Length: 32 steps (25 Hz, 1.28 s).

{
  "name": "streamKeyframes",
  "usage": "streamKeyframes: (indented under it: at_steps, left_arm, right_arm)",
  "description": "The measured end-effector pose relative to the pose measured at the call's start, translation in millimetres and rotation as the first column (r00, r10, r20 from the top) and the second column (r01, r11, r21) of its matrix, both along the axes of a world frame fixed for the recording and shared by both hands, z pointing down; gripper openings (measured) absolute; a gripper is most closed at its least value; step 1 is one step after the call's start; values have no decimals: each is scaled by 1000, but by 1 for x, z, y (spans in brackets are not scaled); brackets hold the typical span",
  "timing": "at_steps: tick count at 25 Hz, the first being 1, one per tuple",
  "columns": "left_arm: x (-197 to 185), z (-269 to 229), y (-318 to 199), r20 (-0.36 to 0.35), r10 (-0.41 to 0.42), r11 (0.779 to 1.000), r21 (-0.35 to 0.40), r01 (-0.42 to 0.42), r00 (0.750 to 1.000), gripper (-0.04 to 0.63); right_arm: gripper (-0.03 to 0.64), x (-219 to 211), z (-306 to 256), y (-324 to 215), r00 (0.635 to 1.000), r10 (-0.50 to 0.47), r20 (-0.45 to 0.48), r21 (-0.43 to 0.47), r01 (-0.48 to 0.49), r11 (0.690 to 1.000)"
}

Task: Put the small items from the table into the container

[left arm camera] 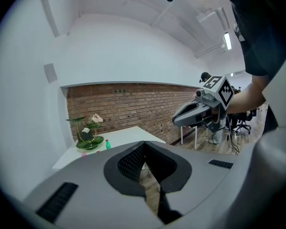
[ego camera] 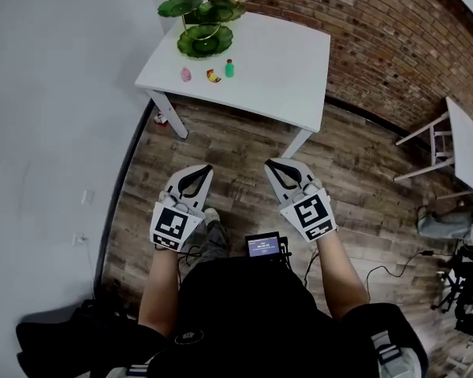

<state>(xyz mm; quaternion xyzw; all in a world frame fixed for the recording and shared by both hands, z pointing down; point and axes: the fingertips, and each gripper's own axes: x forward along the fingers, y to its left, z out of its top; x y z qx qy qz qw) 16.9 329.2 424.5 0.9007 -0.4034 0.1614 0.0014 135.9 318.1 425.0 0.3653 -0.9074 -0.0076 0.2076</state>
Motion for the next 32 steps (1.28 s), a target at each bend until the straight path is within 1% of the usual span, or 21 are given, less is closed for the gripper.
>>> streamKeyframes:
  at_steps: [2, 5, 8, 13, 15, 18, 22, 26, 32]
  left_arm:
    - [-11, 4, -17, -5, 16, 1000, 0, -16, 1000, 11]
    - [-27, 9, -45, -25, 46, 999, 1, -46, 999, 11]
    - [-41, 8, -73, -22, 88, 996, 6, -88, 996, 11]
    - [-52, 13, -101, -12, 203, 979, 8, -203, 979, 11]
    - [-55, 19, -108, -3, 224, 975, -1, -224, 975, 11]
    - [-57, 23, -122, -17, 231, 973, -15, -232, 973, 11]
    - [-58, 33, -145, -22, 233, 972, -37, -234, 972, 11]
    - [-56, 41, -181, -24, 213, 976, -51, -214, 977, 11]
    - [-43, 40, -245, 17, 174, 983, -59, -173, 985, 11]
  right_arm:
    - [17, -11, 3, -15, 1000, 18, 13, -14, -18, 1000]
    - [17, -26, 4, -40, 999, 46, -5, -22, -46, 999]
    - [17, -41, 0, -67, 996, 84, -8, -25, -84, 996]
    - [17, -58, 1, -98, 988, 157, 9, -47, -156, 987]
    - [17, -63, 7, -104, 986, 168, 0, -64, -168, 984]
    - [17, -63, 16, -116, 984, 180, -12, -91, -180, 979]
    - [17, -62, 25, -144, 983, 185, -4, -124, -184, 975]
    - [17, -65, 38, -184, 989, 150, 0, -147, -148, 978]
    - [17, -62, 47, -256, 996, 84, 27, -183, -78, 980]
